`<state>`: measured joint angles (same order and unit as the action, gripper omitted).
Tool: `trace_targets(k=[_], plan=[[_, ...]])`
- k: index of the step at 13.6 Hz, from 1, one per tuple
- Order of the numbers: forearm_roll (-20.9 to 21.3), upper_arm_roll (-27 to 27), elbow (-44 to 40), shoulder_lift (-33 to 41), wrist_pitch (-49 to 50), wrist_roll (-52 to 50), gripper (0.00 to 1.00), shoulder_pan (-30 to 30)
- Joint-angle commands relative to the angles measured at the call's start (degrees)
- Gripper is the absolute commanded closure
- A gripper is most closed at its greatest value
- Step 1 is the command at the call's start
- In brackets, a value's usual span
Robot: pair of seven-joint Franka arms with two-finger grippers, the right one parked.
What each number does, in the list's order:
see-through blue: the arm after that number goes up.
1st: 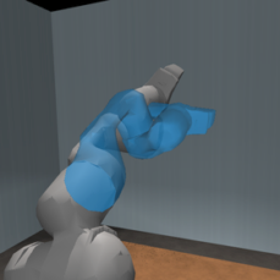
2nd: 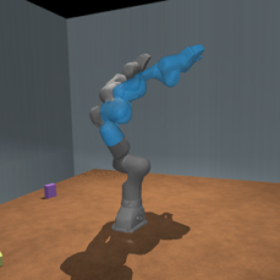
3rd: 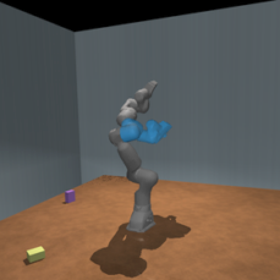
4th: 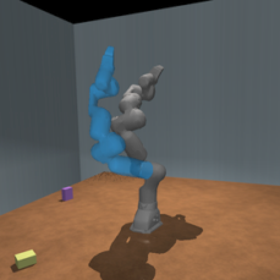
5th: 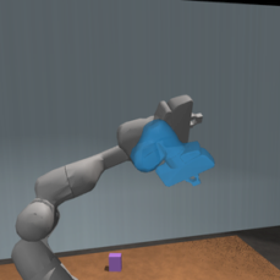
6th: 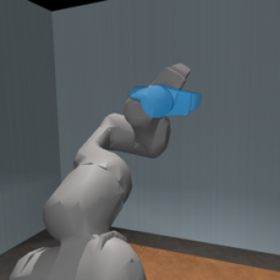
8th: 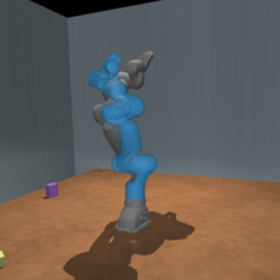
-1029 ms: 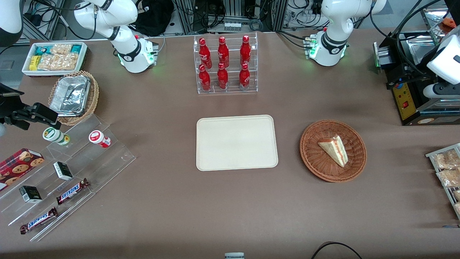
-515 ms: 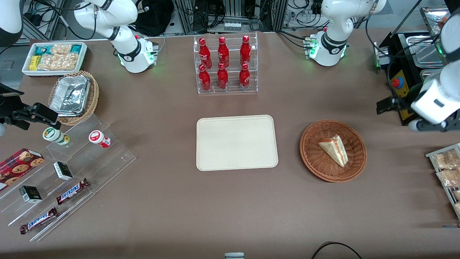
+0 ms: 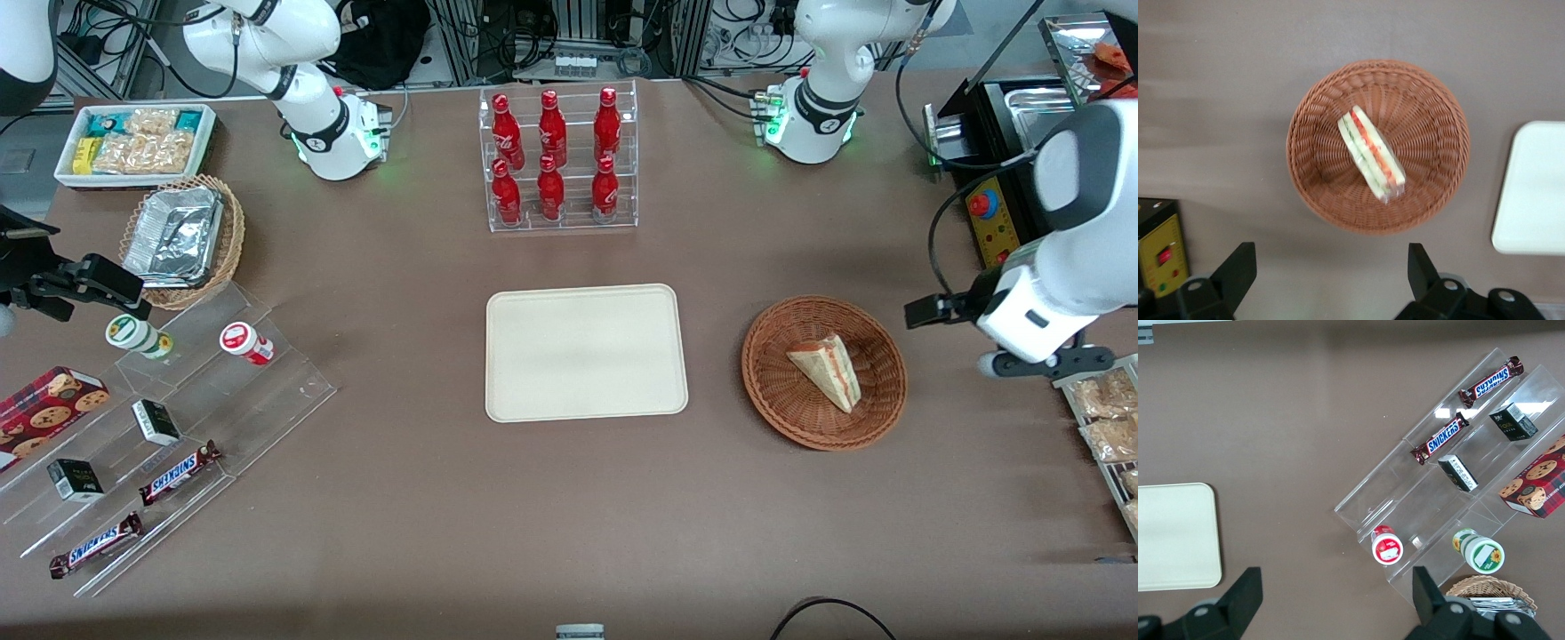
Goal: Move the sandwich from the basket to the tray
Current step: 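Move the left gripper from rest toward the sandwich in the wicker basket, then lower the left gripper around the wrapped sandwich and close it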
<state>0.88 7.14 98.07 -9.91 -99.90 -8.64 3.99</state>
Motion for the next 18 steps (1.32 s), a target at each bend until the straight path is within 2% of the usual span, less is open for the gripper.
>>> trace_targets(k=[1,5,6,9,17,18], plan=[[0.5,0.8,11.8,3.8,-11.7,-9.4,0.0,-0.3],[0.6,2.6,28.7,6.0,-35.0,-24.9,0.0,-0.3],[0.6,3.0,30.3,5.7,-37.4,-28.8,0.0,-0.3],[0.7,3.8,30.9,3.4,-37.5,-33.4,0.0,-0.4],[0.9,4.3,30.4,-2.6,-38.3,-33.5,0.0,-0.5],[0.9,4.3,30.4,-3.3,-39.7,-33.5,0.04,-0.5]])
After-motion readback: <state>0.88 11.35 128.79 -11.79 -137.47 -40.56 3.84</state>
